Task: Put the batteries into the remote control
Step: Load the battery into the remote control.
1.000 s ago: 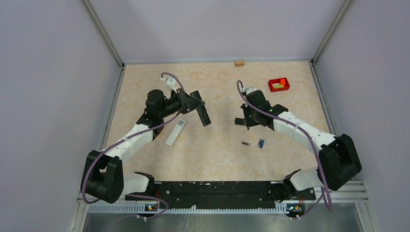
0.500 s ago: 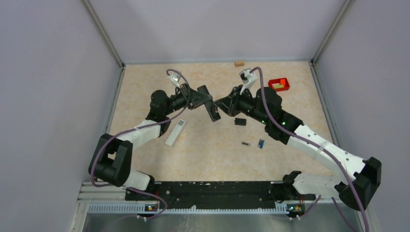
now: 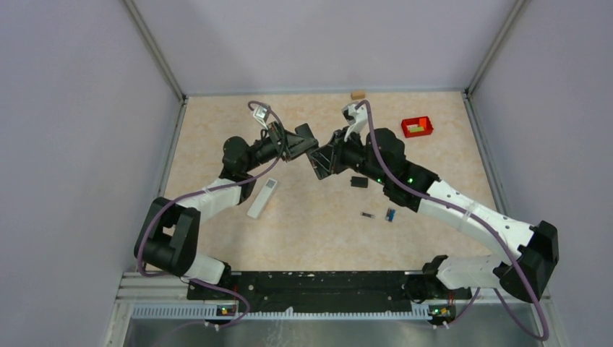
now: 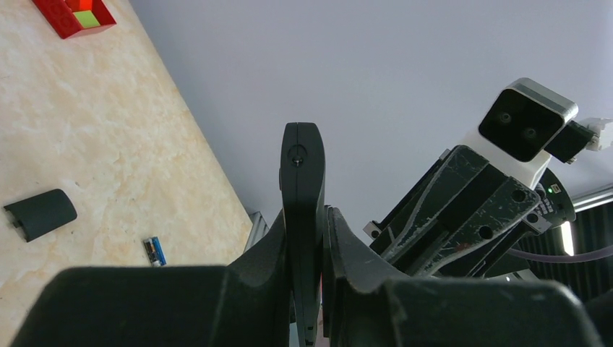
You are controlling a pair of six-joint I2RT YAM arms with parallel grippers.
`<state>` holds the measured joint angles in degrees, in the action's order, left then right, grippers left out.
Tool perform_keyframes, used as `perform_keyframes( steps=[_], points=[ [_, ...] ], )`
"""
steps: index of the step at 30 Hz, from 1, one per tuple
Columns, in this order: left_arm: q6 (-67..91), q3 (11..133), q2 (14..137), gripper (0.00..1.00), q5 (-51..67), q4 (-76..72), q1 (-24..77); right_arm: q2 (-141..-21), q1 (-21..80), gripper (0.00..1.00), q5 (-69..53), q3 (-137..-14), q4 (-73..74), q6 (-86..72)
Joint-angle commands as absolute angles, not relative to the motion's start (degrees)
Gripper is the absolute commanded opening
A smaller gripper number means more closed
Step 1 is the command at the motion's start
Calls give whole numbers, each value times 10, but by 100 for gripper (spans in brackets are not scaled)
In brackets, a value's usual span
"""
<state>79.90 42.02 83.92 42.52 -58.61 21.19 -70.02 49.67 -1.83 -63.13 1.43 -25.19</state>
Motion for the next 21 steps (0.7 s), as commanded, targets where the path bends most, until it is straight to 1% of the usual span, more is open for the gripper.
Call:
perform_keyframes(
  steps=[1,15,21],
  points=[
    [805,434,829,0,431,-631,215,-692,504,7,14,-666,30,-235],
    [806,443,831,0,432,-633,215,-697,504,8,6,-668,70,-224],
    [813,447,831,0,438,-651,215,-697,504,10,2,-665,83,-219]
  ],
)
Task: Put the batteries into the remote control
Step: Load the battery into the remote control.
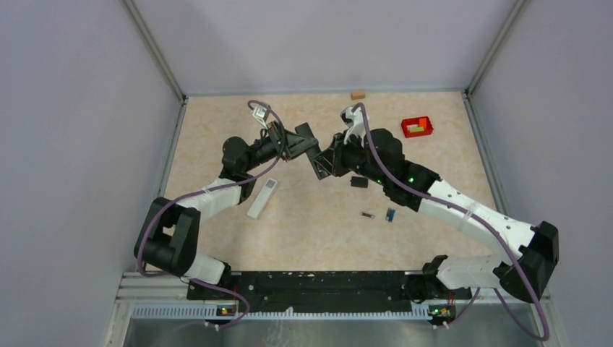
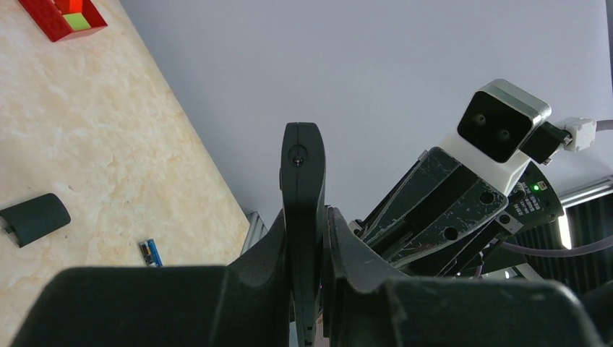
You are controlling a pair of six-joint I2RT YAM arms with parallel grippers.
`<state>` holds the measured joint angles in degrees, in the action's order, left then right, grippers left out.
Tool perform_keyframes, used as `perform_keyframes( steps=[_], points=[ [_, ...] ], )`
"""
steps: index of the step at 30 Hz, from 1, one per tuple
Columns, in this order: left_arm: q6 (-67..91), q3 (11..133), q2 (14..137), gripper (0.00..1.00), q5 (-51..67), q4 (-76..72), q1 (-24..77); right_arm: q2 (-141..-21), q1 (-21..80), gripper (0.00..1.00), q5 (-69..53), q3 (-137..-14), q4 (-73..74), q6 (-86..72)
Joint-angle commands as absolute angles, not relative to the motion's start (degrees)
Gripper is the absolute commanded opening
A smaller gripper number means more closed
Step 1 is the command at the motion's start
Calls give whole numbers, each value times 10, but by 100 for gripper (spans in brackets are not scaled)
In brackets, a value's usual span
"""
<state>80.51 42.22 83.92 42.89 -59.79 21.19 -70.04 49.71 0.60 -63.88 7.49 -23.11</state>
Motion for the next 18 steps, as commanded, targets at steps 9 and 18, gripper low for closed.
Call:
perform_keyframes(
  steps=[9,18],
  points=[
    [816,447,832,0,435,-655,215,-714,504,15,-33,-687,113,-238],
    [818,448,834,0,435,-658,215,-708,504,27,-19,-690,122,-249]
  ],
)
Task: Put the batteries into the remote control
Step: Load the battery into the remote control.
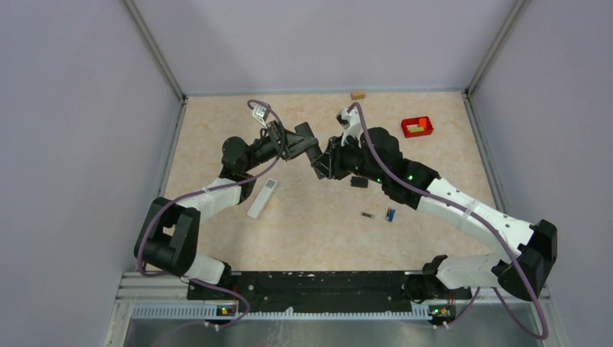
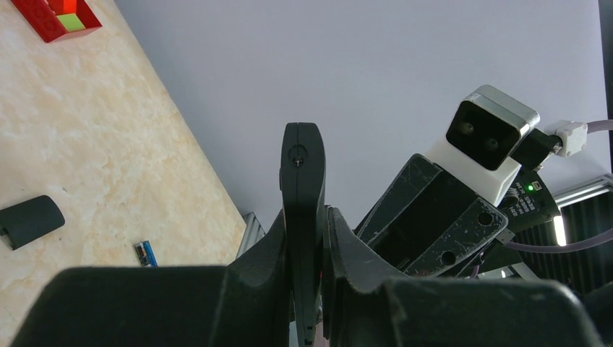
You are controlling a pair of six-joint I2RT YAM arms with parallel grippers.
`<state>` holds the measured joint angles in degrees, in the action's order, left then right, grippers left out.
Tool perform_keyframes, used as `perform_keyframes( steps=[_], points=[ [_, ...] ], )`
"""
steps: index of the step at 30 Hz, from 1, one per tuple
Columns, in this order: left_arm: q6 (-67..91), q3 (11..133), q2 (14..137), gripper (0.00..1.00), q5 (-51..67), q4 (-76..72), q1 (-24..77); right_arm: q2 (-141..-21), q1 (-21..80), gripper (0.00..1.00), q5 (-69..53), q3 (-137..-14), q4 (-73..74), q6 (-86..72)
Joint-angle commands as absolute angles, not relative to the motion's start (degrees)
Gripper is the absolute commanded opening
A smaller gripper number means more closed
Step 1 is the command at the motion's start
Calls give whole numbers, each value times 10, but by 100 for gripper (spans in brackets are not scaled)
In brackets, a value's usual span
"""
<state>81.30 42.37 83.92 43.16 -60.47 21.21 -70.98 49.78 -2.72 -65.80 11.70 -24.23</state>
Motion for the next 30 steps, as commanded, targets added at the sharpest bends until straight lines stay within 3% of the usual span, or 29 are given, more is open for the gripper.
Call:
perform_keyframes(
  steps=[1,11,16,22,26,30],
  points=[
    [818,448,834,0,435,-658,215,-708,504,28,-17,-691,121,-250],
    [805,448,838,0,432,-655,215,-700,504,45,15,-725,138,-267],
    [777,461,838,0,422,-635,215,-683,504,74,46,-750,175,-337],
    [752,481,837,0,395,-595,215,-662,504,82,88,-715,194,-477],
    [764,487,839,0,379,-582,215,-641,504,90,83,-641,130,-576],
    [782,489,839,0,370,-575,215,-637,504,92,60,-592,65,-648]
  ],
)
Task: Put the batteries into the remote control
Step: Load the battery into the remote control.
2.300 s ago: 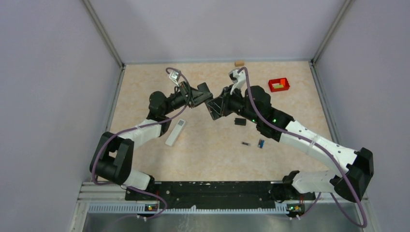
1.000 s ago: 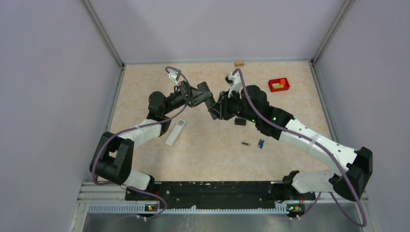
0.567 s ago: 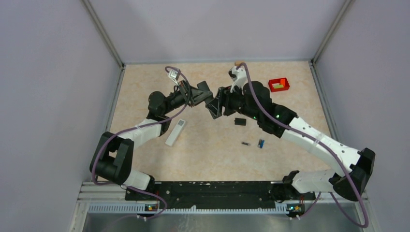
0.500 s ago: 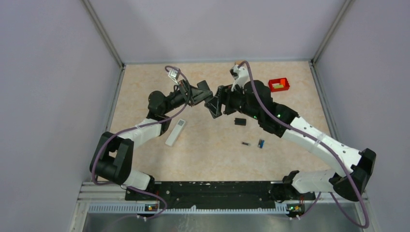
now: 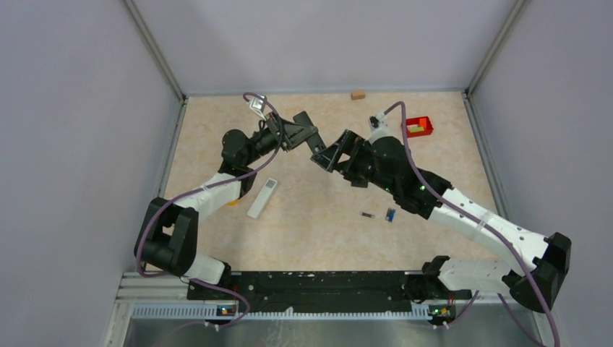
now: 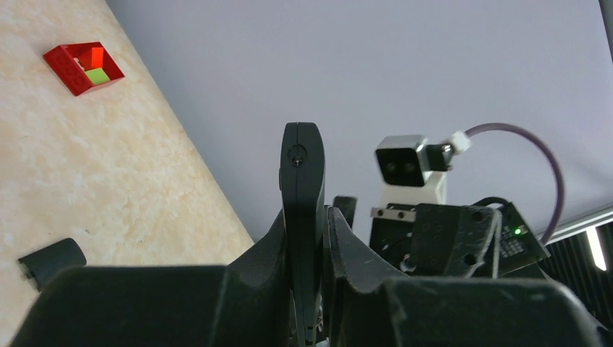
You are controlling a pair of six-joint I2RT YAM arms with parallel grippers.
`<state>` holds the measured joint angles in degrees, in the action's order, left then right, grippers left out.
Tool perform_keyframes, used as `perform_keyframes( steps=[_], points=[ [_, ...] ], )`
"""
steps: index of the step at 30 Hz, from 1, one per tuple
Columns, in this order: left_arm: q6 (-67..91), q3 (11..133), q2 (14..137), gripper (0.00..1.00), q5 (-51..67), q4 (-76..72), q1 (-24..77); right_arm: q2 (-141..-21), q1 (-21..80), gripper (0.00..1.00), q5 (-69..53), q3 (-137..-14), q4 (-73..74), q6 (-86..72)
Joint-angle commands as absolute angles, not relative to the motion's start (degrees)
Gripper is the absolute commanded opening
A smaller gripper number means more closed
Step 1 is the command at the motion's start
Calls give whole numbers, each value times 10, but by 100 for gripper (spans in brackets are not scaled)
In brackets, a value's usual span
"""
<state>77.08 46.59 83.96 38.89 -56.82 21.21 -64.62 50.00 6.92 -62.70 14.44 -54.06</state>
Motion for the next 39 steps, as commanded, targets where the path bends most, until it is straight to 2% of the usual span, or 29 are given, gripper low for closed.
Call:
perform_keyframes(
  steps=[1,7,13,20,22,29,37,39],
  points=[
    [786,489,838,0,369,-574,215,-639,504,93,54,-583,47,-658],
    [789,488,829,0,373,-568,215,-640,498,93,38,-533,-82,-709],
    [788,482,819,0,378,-565,215,-667,464,90,-26,-517,-135,-761],
    [787,474,811,0,385,-572,216,-666,431,86,-38,-491,-189,-791],
    [786,473,810,0,385,-574,217,-667,421,84,-46,-490,-191,-793],
    [782,475,810,0,383,-575,220,-691,413,65,-82,-503,-190,-790],
    [775,476,810,0,384,-572,221,-711,413,62,-102,-505,-191,-786],
    [774,476,810,0,384,-571,221,-712,413,58,-103,-505,-193,-789]
  ],
)
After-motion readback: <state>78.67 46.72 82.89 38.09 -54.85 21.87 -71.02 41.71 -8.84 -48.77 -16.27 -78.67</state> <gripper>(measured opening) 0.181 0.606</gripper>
